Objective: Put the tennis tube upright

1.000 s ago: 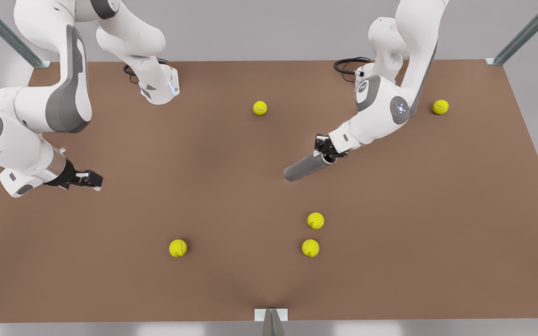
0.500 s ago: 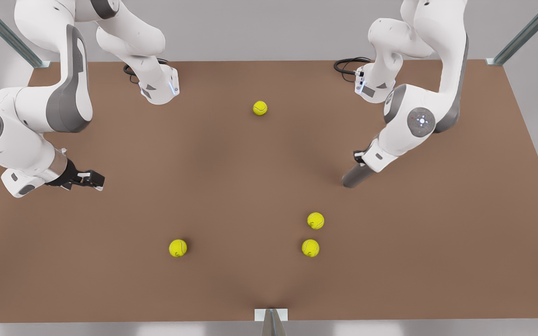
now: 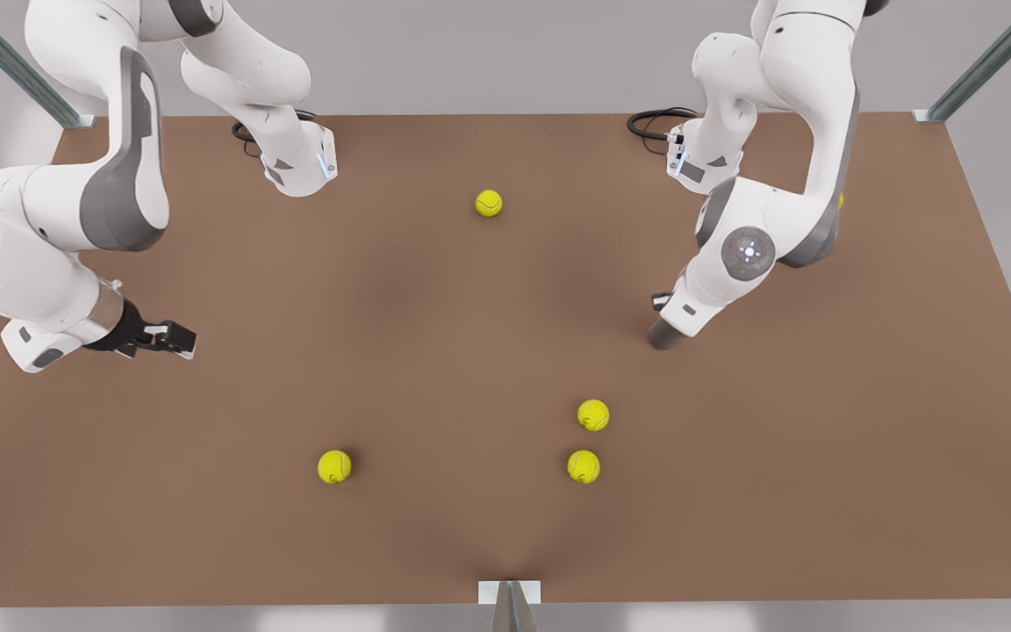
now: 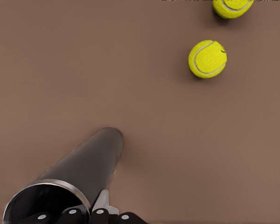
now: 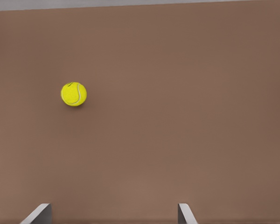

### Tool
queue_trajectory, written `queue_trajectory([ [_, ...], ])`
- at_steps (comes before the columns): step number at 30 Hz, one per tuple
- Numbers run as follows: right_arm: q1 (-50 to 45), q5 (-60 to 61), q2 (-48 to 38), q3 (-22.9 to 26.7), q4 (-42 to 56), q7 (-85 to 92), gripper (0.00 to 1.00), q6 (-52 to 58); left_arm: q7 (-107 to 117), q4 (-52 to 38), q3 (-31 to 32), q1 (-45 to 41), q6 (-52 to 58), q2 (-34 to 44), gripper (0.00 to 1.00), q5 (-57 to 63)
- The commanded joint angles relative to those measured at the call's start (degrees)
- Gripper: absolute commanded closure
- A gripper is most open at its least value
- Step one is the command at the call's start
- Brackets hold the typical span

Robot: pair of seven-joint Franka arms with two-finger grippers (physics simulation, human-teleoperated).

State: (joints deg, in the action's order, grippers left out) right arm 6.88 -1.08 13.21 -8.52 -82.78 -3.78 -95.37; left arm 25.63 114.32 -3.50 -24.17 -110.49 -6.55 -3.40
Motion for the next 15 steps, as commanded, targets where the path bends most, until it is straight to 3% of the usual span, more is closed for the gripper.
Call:
queue_trajectory([
  [1, 0.5, 0.4, 0.0, 0.0, 0.0, 0.5, 0.00, 0.1, 7.2, -0.2, 0.0, 0.4, -0.3, -0.2, 0.79, -0.3],
  [6, 0.4, 0.5, 0.0, 0.0, 0.0, 0.3, 0.00, 0.1, 7.3, -0.4, 0.0, 0.4, -0.3, -0.5, 0.79, -0.4],
  [8, 0.4, 0.6, 0.0, -0.1, 0.1, 0.0, 0.00, 0.1, 7.2, -0.9, 0.0, 0.4, -0.2, -0.7, 0.42, -0.4],
  [10, 0.5, 0.6, 0.0, 0.0, 0.0, 0.0, 0.00, 0.1, 7.1, -1.2, 0.0, 0.4, -0.1, -1.0, 0.18, -0.4],
  [15, 0.5, 0.6, 0.0, -0.1, 0.0, 0.3, 0.00, 0.1, 6.3, -3.8, 0.0, 0.4, 3.1, -0.9, 0.01, -0.3],
])
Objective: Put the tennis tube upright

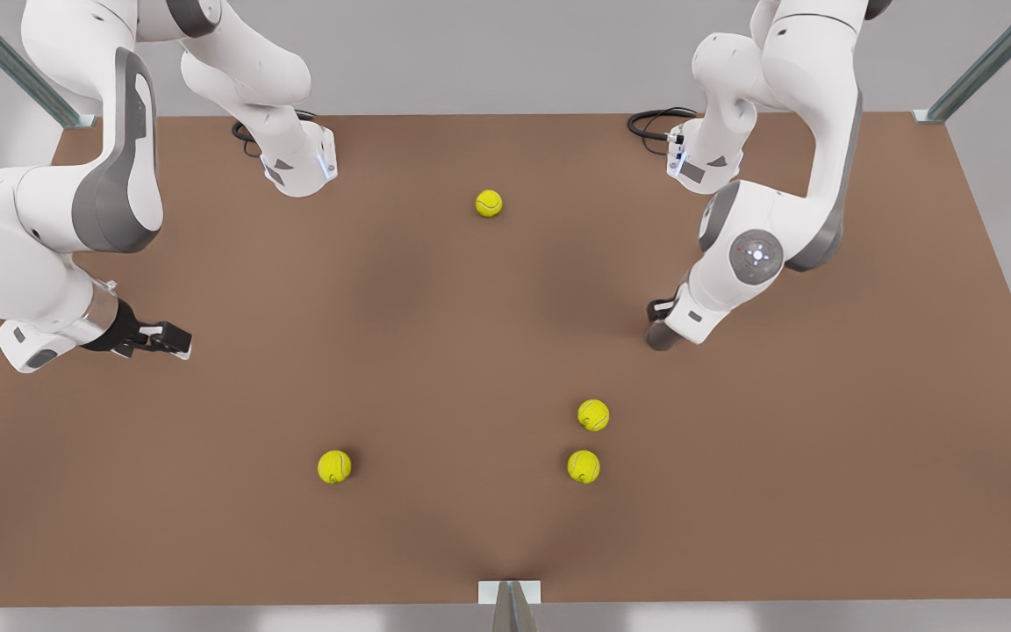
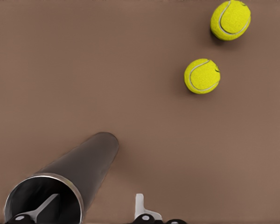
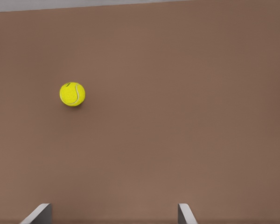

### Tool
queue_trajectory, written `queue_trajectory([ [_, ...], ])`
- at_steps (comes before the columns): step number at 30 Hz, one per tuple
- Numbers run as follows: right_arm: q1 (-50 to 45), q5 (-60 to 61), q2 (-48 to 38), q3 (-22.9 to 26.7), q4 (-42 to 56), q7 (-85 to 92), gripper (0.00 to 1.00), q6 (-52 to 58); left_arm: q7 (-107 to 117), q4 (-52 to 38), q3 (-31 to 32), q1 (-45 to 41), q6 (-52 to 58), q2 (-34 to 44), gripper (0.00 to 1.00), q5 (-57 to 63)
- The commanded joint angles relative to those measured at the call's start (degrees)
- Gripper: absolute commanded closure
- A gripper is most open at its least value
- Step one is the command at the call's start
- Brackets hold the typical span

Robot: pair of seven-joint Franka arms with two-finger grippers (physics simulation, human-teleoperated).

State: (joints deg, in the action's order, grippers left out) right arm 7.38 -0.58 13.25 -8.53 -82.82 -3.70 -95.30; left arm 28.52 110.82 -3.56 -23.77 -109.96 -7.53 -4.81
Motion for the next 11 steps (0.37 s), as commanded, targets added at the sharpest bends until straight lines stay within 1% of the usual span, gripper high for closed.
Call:
queue_trajectory([
  [1, 0.0, 0.1, -0.1, -0.1, 0.0, 0.2, 0.00, 0.0, 3.5, -1.8, 0.0, 0.0, 5.0, 0.2, 0.01, 1.3],
  [2, -0.1, 0.1, -0.1, 0.0, 0.0, 0.3, 0.00, 0.0, 3.3, -3.1, 0.1, 0.0, 7.4, 0.9, 0.00, 1.7],
  [4, -0.1, 0.1, -0.1, 0.0, 0.0, 0.3, 0.00, 0.0, 1.6, -12.4, 0.4, 0.0, 17.8, 0.9, 0.00, 1.7],
  [5, 0.0, 0.4, 0.0, -0.1, 0.0, 0.3, 0.00, 0.0, -3.6, -17.5, 0.4, 0.0, 22.6, 1.0, 0.00, 1.2],
  [6, 0.0, 0.4, 0.2, 0.0, 0.1, 0.4, 0.00, 0.0, -17.1, -20.4, 0.0, 0.0, 26.5, 2.2, 0.00, 1.3],
  [7, 0.0, 0.5, 0.3, 0.0, 0.1, 0.4, 0.00, -0.1, -26.9, -20.0, -1.7, 0.0, 27.4, 5.3, 0.00, 2.3],
  [9, 0.0, 0.5, 0.3, 0.0, 0.1, 0.4, 0.00, -0.1, -27.5, -11.3, -2.0, 0.0, 22.8, 12.4, 0.00, 4.5],
  [11, 0.0, 0.5, 0.3, -0.1, 0.1, 0.4, 0.00, -0.1, -27.2, -11.4, -2.3, 0.0, 23.4, 12.2, 0.00, 4.5],
])
